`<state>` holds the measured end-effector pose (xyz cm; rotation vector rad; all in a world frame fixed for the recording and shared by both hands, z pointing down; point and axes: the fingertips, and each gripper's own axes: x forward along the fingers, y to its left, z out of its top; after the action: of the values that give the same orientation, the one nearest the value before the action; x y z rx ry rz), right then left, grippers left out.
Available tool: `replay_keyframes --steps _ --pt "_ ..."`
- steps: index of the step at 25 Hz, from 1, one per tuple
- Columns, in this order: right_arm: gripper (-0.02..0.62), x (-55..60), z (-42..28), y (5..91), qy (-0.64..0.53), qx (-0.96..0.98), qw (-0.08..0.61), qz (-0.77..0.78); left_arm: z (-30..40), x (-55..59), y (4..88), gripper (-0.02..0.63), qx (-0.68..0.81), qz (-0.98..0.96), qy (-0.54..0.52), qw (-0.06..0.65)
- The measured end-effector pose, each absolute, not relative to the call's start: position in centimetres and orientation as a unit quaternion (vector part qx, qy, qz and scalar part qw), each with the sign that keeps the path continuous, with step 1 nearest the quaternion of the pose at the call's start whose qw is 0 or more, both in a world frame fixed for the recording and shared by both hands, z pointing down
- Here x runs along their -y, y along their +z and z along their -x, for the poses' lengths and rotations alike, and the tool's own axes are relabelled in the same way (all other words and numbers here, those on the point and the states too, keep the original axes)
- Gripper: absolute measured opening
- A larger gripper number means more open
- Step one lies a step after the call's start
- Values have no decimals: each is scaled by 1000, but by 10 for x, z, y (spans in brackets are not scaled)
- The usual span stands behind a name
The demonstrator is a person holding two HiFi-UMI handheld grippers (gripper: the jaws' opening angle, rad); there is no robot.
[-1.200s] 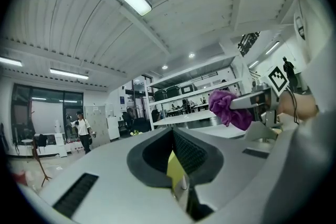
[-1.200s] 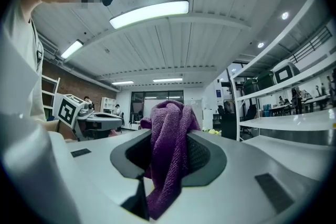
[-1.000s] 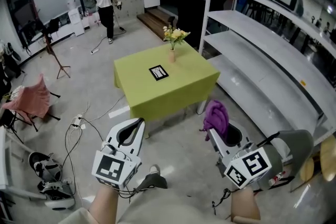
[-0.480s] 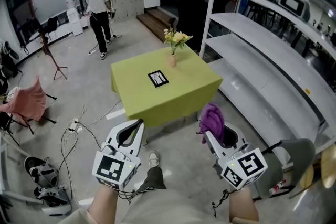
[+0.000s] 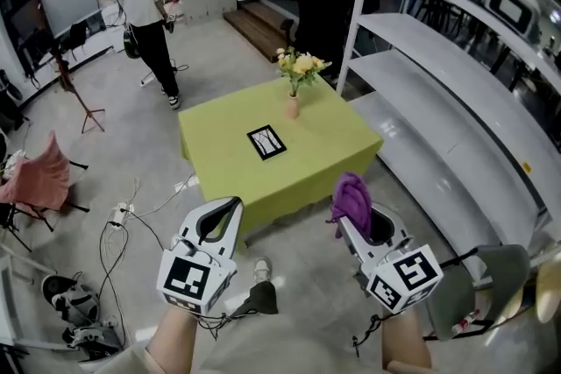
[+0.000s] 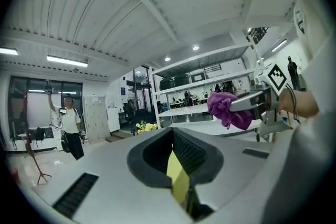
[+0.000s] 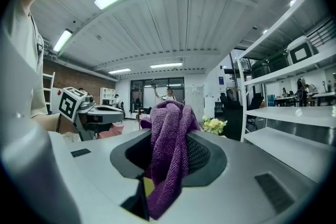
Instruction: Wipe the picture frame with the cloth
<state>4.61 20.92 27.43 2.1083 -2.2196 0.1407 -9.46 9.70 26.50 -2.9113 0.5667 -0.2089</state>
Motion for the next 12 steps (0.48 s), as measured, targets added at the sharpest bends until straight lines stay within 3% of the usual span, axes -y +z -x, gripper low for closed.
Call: replay_keyframes --steps 12 --pt "140 -30 -100 283 78 725 57 -682 25 68 289 8 -160 979 -106 63"
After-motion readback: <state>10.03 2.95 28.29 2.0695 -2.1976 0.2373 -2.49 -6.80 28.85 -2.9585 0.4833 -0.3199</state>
